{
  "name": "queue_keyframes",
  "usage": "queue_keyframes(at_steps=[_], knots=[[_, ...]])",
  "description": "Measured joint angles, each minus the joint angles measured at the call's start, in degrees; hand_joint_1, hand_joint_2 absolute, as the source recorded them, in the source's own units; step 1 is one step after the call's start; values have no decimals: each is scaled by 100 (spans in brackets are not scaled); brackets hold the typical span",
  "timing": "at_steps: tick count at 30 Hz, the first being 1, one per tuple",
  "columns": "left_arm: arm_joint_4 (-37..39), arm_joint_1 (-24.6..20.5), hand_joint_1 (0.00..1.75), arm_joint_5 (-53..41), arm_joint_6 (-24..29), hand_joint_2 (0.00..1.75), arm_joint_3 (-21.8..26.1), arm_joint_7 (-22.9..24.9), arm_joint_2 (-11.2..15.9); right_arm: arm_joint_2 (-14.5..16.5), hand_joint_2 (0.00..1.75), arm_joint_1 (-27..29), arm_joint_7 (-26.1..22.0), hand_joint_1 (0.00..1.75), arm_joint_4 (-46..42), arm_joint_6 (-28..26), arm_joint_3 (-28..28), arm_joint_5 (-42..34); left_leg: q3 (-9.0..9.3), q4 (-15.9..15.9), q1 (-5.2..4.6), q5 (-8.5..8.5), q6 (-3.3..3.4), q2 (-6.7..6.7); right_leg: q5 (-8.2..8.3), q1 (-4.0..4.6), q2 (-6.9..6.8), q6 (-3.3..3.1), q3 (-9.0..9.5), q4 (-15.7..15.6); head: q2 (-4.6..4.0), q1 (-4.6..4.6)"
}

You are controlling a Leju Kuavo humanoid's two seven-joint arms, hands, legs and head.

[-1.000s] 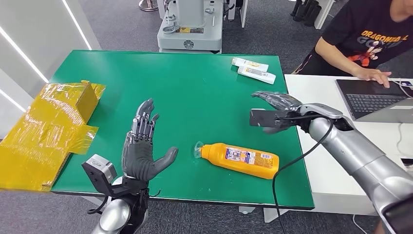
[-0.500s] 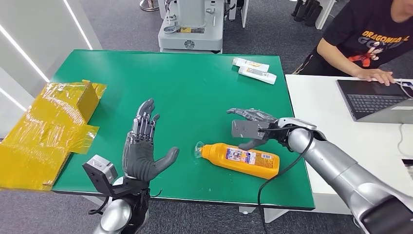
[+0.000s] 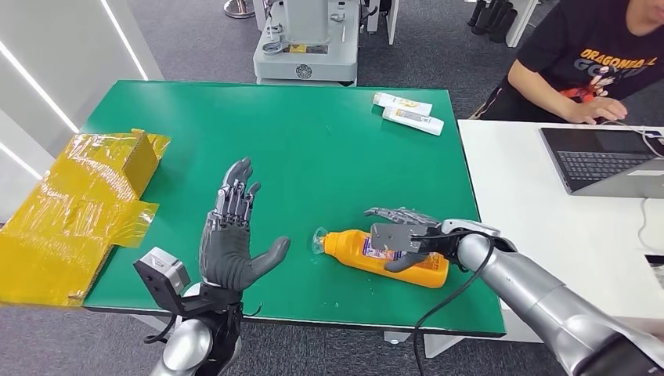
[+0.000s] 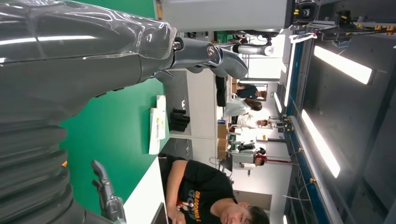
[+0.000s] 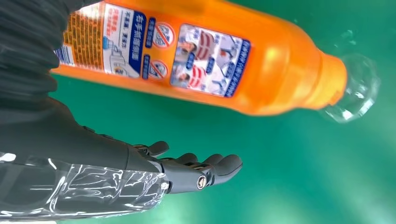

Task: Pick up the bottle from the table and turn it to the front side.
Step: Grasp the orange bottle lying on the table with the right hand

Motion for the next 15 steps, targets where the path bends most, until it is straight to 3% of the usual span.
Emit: queue_keyframes(at_steps=[15], knots=[[5,-32,0,71,-57,175,0,-14,-5,-26,175,-64,187,0,324,215,222,92,0,1,0,0,0,1,0,0,0,0,0,-1,0,-1]])
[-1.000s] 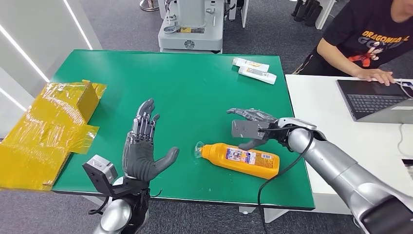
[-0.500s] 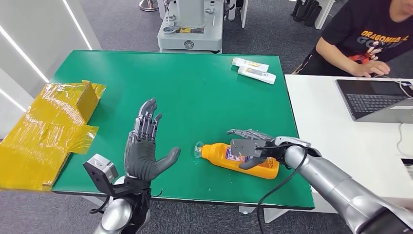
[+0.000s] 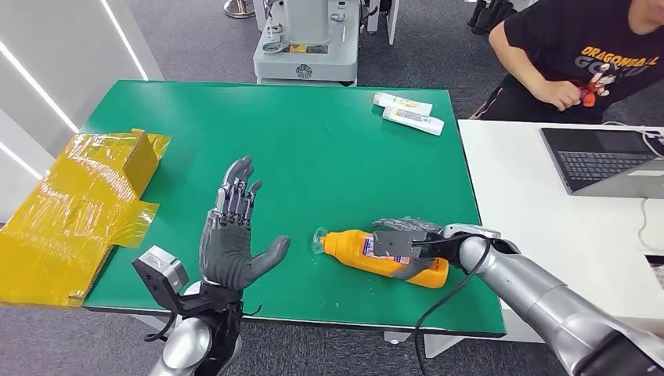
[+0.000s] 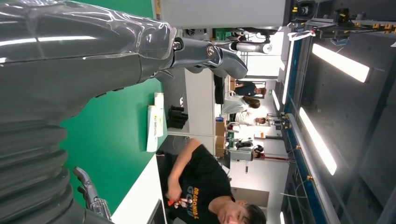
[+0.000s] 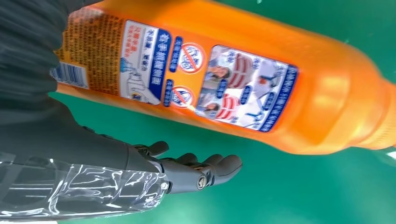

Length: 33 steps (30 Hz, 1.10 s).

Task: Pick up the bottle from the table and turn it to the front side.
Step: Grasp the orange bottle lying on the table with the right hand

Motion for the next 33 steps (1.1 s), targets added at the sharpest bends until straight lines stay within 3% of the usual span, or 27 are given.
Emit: queue_keyframes(at_steps=[20,24,33], knots=[[8,-14,0,146,19,175,0,-22,-23,-101,175,-77,83,0,165,133,220,-155,-1,0,0,0,0,-1,0,0,0,0,1,1,0,0],[7,-14,0,149,34,175,0,-28,-23,-101,175,-94,47,170,226,127,300,-158,-1,0,0,0,0,-1,0,0,0,0,1,1,0,0],[7,4,0,154,93,175,2,-68,-21,-96,175,-145,-11,175,299,-32,362,-145,-1,-1,0,0,0,-1,0,0,-1,0,2,1,0,1]])
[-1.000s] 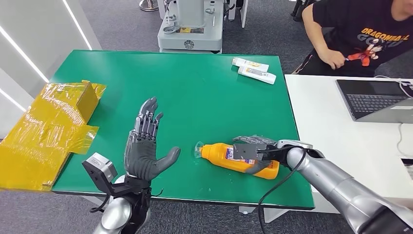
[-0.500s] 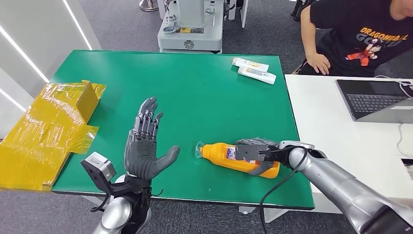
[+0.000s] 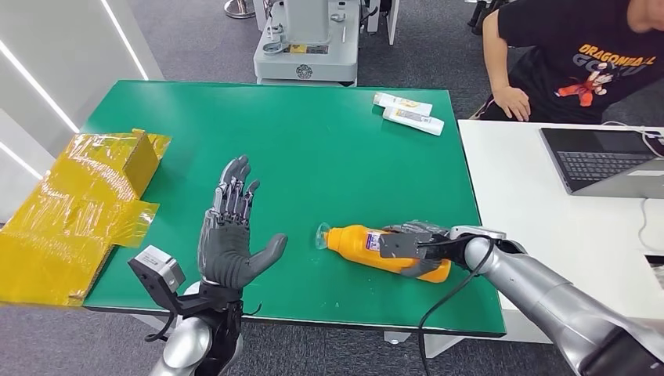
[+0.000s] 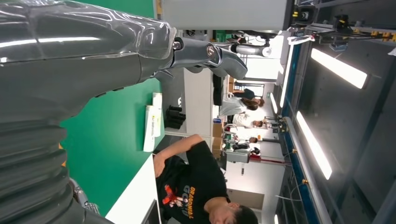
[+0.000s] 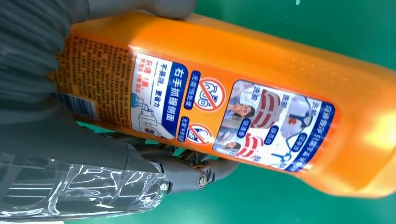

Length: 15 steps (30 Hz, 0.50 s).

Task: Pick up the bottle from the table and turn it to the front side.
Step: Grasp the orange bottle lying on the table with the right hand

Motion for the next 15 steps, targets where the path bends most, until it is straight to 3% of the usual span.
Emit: queue_keyframes(at_steps=[15], knots=[[0,76,0,-7,61,175,0,-4,2,4,175,20,-95,175,30,-396,-31,10,0,0,0,0,0,0,0,0,0,0,-1,0,0,-1]])
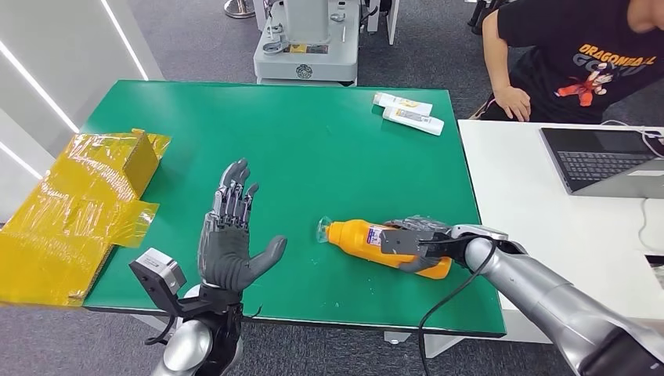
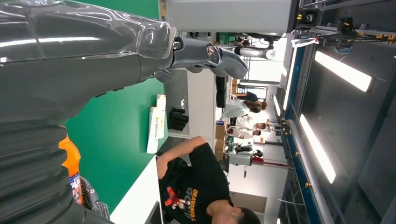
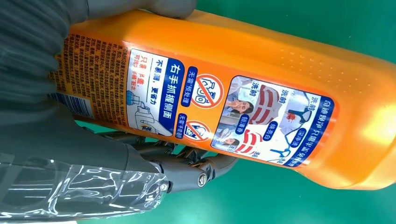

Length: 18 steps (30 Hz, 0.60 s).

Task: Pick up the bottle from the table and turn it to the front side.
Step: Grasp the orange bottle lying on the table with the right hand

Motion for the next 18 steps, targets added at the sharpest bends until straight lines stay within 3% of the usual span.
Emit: queue_keyframes(at_steps=[4,18], knots=[[0,12,0,-23,36,175,0,-2,-2,0,175,63,-61,175,-34,-288,-84,-9,0,0,0,0,0,0,0,0,0,0,0,0,0,1],[25,-28,0,-424,385,175,182,-16,106,0,175,781,-358,175,-1046,-2730,-1546,368,0,-1,0,0,0,0,0,0,0,0,-1,0,0,1]])
